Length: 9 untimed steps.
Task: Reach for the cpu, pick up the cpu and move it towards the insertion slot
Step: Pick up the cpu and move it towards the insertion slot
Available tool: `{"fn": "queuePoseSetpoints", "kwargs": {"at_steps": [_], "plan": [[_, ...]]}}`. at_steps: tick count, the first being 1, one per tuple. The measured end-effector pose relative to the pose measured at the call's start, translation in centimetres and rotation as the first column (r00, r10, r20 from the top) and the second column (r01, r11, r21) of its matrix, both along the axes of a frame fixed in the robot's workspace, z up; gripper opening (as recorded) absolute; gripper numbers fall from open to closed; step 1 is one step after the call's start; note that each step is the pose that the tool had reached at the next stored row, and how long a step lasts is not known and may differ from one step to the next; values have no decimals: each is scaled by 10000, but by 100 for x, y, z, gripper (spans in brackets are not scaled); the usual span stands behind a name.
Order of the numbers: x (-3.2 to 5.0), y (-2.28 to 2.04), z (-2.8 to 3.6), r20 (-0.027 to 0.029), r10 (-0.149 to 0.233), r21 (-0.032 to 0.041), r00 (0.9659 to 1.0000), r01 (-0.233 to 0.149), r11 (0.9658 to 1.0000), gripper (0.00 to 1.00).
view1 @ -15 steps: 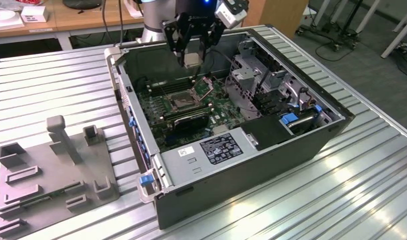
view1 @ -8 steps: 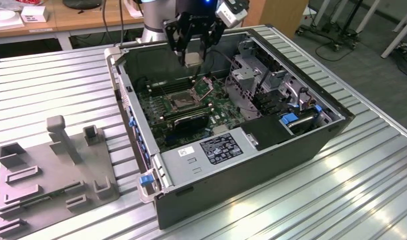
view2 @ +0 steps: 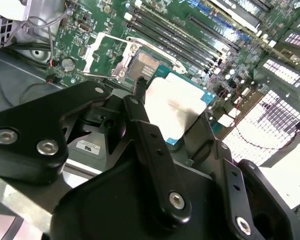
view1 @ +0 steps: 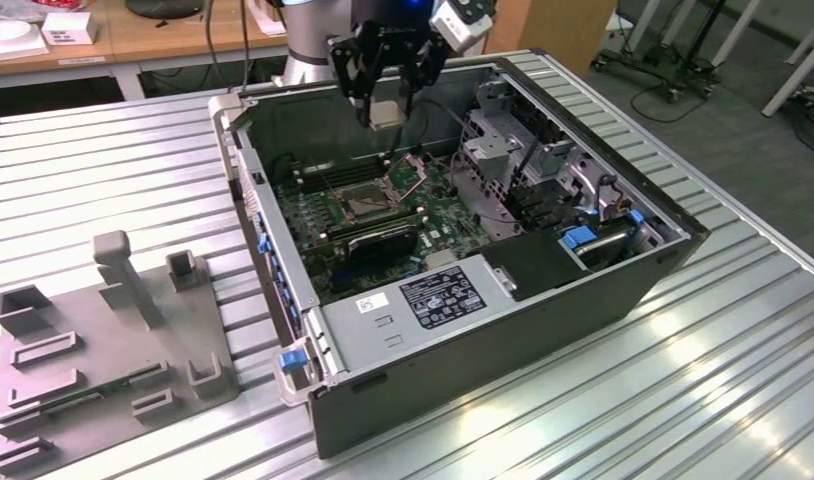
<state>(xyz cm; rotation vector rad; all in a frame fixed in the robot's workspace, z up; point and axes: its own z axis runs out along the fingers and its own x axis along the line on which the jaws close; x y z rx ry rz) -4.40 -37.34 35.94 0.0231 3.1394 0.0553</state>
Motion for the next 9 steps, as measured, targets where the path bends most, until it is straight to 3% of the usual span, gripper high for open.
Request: {"fn": "queuePoseSetpoints", "kwargs": {"at_steps": [5,9], "plan": [[18,42,0,-1,0,174,10000,0,9998,55],[18,73,0,-1,0,194,10000,0,9998,55]]}}
